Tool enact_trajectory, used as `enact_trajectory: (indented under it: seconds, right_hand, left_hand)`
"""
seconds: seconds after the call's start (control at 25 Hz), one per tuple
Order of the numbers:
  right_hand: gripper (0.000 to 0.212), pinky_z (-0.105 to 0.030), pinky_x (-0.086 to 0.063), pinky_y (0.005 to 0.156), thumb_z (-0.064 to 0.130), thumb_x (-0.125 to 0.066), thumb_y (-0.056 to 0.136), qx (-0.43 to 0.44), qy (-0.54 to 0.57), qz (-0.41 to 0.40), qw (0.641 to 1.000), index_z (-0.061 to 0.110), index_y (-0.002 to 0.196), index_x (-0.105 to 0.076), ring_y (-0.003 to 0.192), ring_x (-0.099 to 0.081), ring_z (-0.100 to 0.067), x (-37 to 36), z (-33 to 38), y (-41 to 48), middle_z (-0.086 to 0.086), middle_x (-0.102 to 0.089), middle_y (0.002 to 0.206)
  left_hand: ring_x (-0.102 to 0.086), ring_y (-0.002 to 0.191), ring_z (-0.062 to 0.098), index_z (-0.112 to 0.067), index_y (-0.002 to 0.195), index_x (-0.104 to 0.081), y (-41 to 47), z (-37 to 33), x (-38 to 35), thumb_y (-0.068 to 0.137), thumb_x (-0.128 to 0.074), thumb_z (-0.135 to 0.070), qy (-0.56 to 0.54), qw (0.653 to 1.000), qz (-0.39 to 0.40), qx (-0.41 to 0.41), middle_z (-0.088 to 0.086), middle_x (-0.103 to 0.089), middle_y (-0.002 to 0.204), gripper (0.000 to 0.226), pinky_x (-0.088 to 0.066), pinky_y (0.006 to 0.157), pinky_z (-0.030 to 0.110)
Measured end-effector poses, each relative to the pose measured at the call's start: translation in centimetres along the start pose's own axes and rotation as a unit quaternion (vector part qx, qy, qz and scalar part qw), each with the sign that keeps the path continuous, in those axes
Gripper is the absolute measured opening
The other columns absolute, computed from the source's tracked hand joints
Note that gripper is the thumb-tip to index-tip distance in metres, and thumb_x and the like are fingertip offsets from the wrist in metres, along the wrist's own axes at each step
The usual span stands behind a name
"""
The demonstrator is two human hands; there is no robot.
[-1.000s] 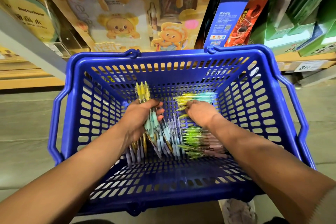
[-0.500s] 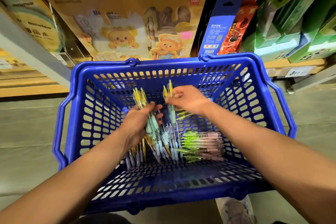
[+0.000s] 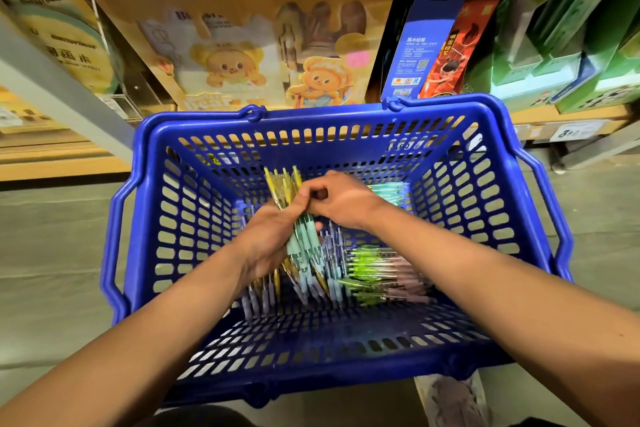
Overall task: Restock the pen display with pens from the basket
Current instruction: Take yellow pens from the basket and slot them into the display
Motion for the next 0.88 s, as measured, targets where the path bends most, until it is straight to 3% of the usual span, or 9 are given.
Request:
enact_trajectory:
  seconds: [0.08, 0.16, 0.28, 0.32, 0.4, 0.52, 0.64, 0.8, 0.88]
  right_hand:
    - [0.006, -0.031, -0.052, 0.078, 0.044, -0.068, 0.092, -0.029, 0.092, 0.022, 0.995, 0.041, 0.097, -0.068, 0.086, -0.067, -0.016, -0.6, -1.0, -0.1, 0.018, -0.066, 0.083]
    - [0.042, -0.028, -0.051, 0.087, 0.056, -0.069, 0.087, -0.084, 0.227, 0.066, 0.968, 0.032, 0.121, -0.066, 0.09, -0.068, -0.01, -1.2, -1.8, -0.2, 0.014, -0.07, 0.085]
    - [0.044, -0.022, -0.054, 0.075, 0.068, -0.057, 0.085, -0.138, 0.334, 0.089, 0.928, 0.034, 0.107, -0.073, 0.077, -0.065, -0.006, -0.3, -4.1, 0.0, 0.01, -0.073, 0.085]
    - [0.041, -0.022, -0.055, 0.076, 0.064, -0.054, 0.091, -0.151, 0.29, 0.059, 0.943, 0.031, 0.105, -0.074, 0.079, -0.065, -0.008, 0.7, -5.3, 0.2, 0.009, -0.073, 0.092]
    - [0.031, -0.027, -0.052, 0.089, 0.043, -0.056, 0.1, -0.164, 0.022, -0.003, 0.986, 0.02, 0.114, -0.071, 0.094, -0.065, -0.013, 3.0, -8.2, 0.4, 0.005, -0.071, 0.113]
    - [0.045, -0.037, -0.051, 0.1, 0.017, -0.067, 0.094, -0.136, -0.321, 0.026, 0.937, 0.019, 0.137, -0.054, 0.115, -0.058, -0.026, 2.9, -10.9, 0.1, -0.005, -0.053, 0.133]
    - [0.065, -0.04, -0.05, 0.099, 0.006, -0.073, 0.087, -0.073, -0.393, 0.016, 0.916, 0.02, 0.143, -0.042, 0.123, -0.048, -0.028, 2.1, -11.8, -0.1, -0.004, -0.043, 0.135]
    - [0.044, -0.041, -0.043, 0.099, 0.009, -0.059, 0.096, 0.014, -0.507, -0.005, 0.862, 0.019, 0.138, -0.049, 0.122, -0.045, -0.029, 0.9, -11.4, 0.2, -0.008, -0.041, 0.135]
    - [0.035, -0.041, -0.04, 0.102, 0.013, -0.051, 0.101, 0.002, -0.497, -0.002, 0.868, 0.015, 0.136, -0.053, 0.124, -0.045, -0.03, 0.6, -11.6, 0.1, -0.009, -0.044, 0.135]
  left_hand:
    - [-0.071, 0.075, 0.025, -0.003, 0.105, -0.072, -0.3, 0.1, -0.4, 0.081, -0.074, -0.032, 0.0, 1.0, 0.024, 0.0, 0.014, -0.072, 0.086, 0.037, -0.063, 0.072, 0.043]
    - [-0.066, 0.07, 0.027, 0.001, 0.117, -0.064, -0.3, -0.1, -0.5, 0.08, -0.078, -0.023, 0.004, 0.999, 0.032, -0.004, 0.015, -0.067, 0.08, 0.046, -0.063, 0.061, 0.04]
    - [-0.07, 0.096, 0.036, 0.001, 0.145, -0.035, 0.2, -0.3, 0.1, 0.073, -0.084, -0.02, 0.044, 0.999, -0.006, 0.009, 0.024, -0.072, 0.104, 0.09, -0.061, 0.085, 0.051]
    - [-0.071, 0.098, 0.037, 0.001, 0.15, -0.027, 0.3, -0.3, 0.3, 0.074, -0.084, -0.019, 0.041, 0.999, -0.012, 0.015, 0.025, -0.072, 0.107, 0.097, -0.061, 0.084, 0.051]
    - [-0.072, 0.077, 0.03, 0.001, 0.148, -0.027, 0.4, -0.4, 0.6, 0.082, -0.08, -0.015, 0.023, 0.999, -0.022, 0.018, 0.018, -0.074, 0.089, 0.086, -0.062, 0.064, 0.042]
    - [-0.07, 0.066, 0.026, 0.006, 0.138, -0.042, 0.5, -0.1, 1.3, 0.091, -0.075, -0.015, 0.027, 0.998, -0.04, 0.03, 0.014, -0.073, 0.079, 0.061, -0.06, 0.056, 0.036]
    - [-0.072, 0.067, 0.024, 0.009, 0.129, -0.057, 0.6, 0.2, 1.4, 0.09, -0.074, -0.019, 0.027, 0.998, -0.04, 0.03, 0.015, -0.075, 0.08, 0.051, -0.06, 0.056, 0.033]
    - [-0.073, 0.066, 0.023, 0.009, 0.132, -0.052, 0.7, 0.1, 1.3, 0.09, -0.074, -0.015, 0.004, 0.999, -0.046, 0.023, 0.016, -0.075, 0.082, 0.054, -0.06, 0.056, 0.032]
    - [-0.073, 0.066, 0.023, 0.009, 0.139, -0.044, 0.8, 0.1, 1.3, 0.09, -0.074, -0.013, -0.006, 0.999, -0.048, 0.018, 0.015, -0.075, 0.083, 0.061, -0.06, 0.056, 0.032]
Point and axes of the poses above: each hand's wrist, its own y-axis towards the middle knuckle, its own x-axis out of the back of the hand, z = x × y, the point moved 6 cm from there along y, towards the middle knuckle
